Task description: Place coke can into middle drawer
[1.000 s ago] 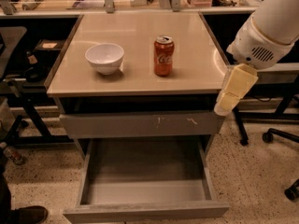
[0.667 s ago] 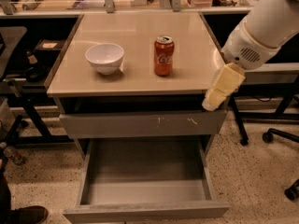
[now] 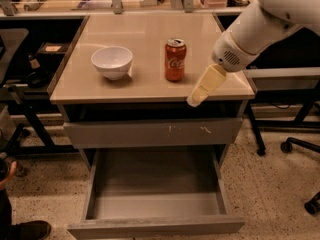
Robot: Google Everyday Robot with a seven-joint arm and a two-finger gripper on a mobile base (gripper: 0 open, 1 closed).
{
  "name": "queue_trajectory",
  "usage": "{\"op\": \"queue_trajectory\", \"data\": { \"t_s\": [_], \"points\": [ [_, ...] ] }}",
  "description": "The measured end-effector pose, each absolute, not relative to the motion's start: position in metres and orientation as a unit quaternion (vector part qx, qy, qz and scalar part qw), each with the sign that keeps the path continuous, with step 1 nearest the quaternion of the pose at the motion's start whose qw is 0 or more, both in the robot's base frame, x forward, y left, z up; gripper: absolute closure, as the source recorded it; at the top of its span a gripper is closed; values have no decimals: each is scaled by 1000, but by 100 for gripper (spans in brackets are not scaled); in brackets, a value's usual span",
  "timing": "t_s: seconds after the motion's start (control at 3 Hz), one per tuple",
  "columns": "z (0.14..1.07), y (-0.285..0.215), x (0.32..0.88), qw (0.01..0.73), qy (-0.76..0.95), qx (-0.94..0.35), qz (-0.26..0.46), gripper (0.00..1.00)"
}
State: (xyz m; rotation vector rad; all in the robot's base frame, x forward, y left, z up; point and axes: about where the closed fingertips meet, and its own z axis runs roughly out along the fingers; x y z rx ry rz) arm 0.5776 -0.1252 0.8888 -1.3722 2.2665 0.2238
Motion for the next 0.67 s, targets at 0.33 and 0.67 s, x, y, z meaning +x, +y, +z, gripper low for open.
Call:
{"op": "queue_trajectory", "data": {
  "t_s": [0.33,0.67],
  "points": [
    [873,-110,602,244,829,-492,104,0],
    [865,-92,625,251,825,-494,116,0]
  ]
}}
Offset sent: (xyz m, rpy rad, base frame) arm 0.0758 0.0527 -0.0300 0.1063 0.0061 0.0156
